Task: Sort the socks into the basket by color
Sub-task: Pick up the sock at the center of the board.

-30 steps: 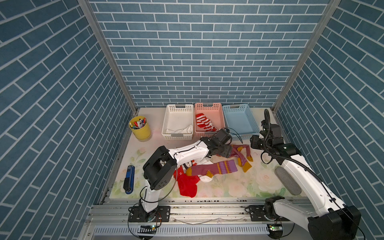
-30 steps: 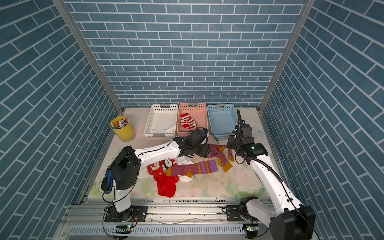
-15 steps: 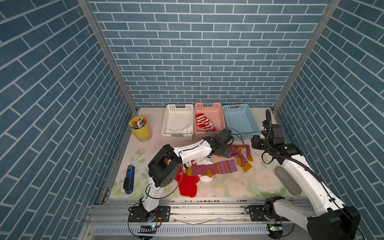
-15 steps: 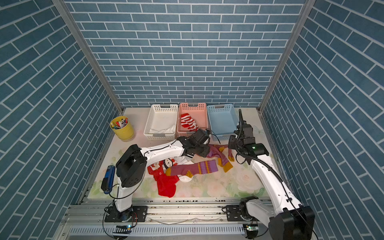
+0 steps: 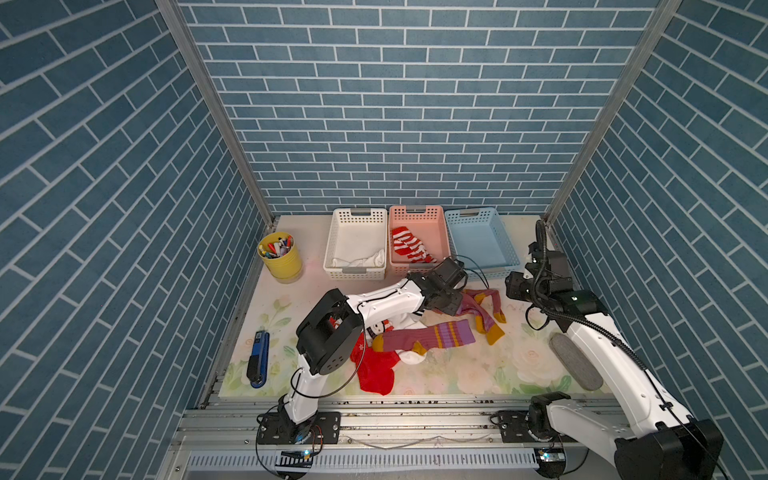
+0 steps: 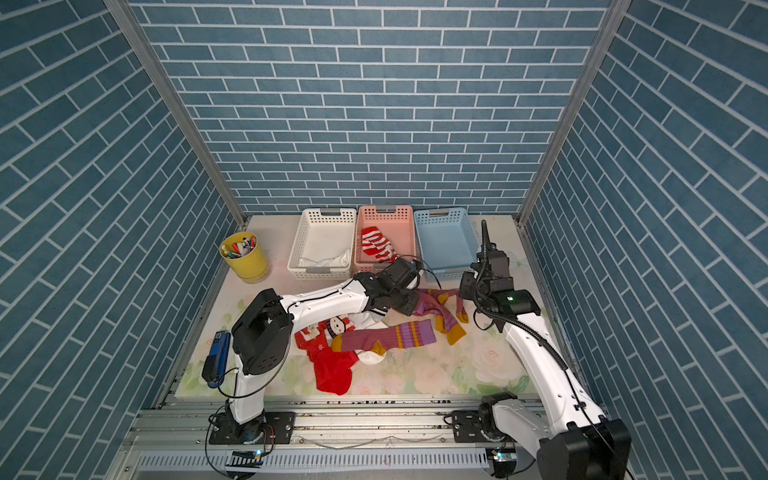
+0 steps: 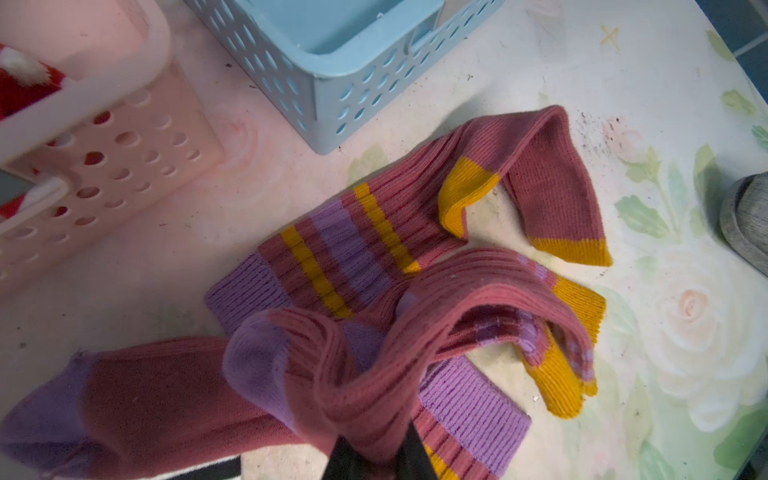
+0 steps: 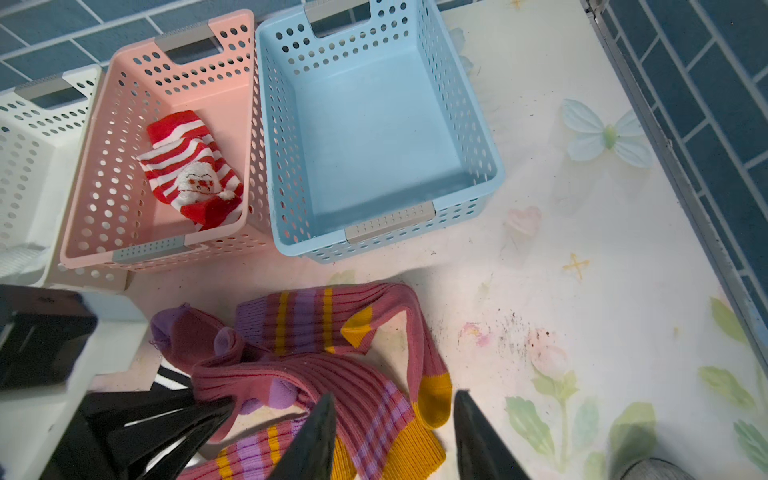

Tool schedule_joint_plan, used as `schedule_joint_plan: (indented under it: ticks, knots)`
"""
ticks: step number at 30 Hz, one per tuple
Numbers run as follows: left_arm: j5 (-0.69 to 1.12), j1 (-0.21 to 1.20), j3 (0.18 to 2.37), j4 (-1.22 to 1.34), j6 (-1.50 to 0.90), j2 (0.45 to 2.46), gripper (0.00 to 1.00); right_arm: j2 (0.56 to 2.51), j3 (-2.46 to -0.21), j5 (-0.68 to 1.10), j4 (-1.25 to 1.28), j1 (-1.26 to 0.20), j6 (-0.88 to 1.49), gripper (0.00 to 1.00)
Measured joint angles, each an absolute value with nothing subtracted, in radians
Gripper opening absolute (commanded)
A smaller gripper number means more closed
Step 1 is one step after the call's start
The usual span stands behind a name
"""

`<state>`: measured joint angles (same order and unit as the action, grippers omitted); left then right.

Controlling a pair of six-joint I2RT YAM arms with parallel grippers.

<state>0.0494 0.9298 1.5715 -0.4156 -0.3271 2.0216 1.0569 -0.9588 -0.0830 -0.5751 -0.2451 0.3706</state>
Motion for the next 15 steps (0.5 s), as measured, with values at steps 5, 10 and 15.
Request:
schedule_joint_plan:
  ticks: [5, 10, 15]
  knots:
    - [0.081, 0.933, 1.680, -0.520, -0.317, 2.006, 0.12, 1.041, -0.946, -0.084, -0.574, -0.238, 0.373, 0.46]
    - [0.107, 0.937, 1.763, -0.593, -0.305, 1.937, 0.09, 1.012, -0.916, -0.091, -0.572, -0.228, 0.389, 0.46]
    - [0.124, 0.938, 1.887, -0.638, -0.279, 1.917, 0.07, 1.001, -0.911, -0.095, -0.571, -0.223, 0.389, 0.46]
